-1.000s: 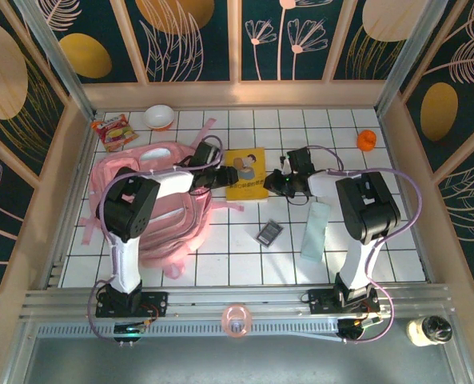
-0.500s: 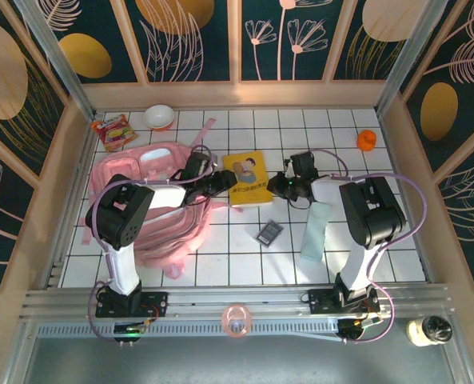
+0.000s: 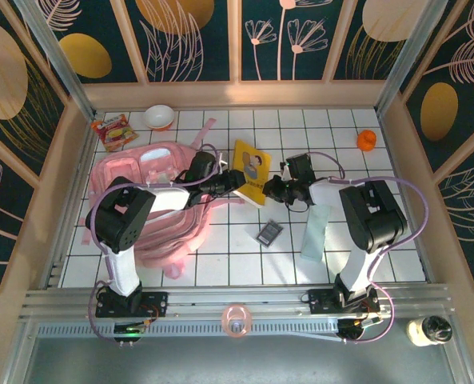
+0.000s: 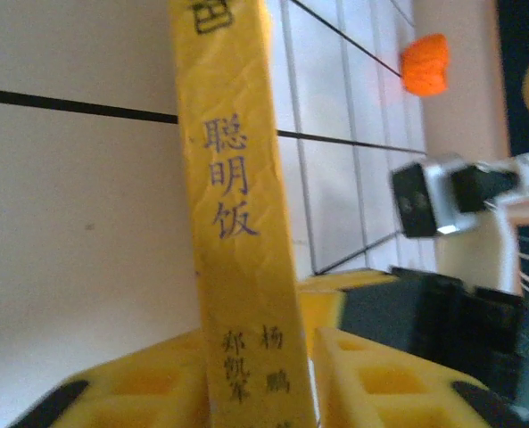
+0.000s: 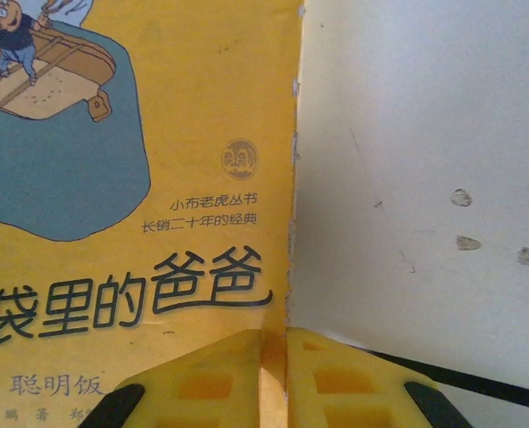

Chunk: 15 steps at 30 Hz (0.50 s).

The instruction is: Pack the student bag

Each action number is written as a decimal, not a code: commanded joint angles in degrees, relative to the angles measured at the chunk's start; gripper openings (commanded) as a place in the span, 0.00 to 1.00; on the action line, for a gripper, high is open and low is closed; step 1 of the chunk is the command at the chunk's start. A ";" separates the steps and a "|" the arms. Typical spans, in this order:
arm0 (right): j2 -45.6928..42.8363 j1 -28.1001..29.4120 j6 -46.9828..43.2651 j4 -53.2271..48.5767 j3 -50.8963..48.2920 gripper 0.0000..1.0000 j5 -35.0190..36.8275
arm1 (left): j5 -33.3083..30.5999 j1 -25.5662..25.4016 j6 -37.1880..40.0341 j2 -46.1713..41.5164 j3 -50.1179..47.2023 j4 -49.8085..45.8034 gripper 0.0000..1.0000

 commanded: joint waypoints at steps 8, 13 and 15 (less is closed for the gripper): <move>-19.31 0.40 -0.07 0.74 -3.24 0.38 7.36 | -14.70 -0.80 16.80 -13.32 1.03 -12.71 0.00; -33.73 2.34 -1.68 7.47 -6.97 0.51 10.03 | -6.28 -0.75 17.83 -26.83 -9.05 1.02 0.00; -39.66 4.33 -2.59 11.32 -9.56 0.52 11.14 | -2.87 -0.80 16.66 -31.04 -12.32 6.78 0.00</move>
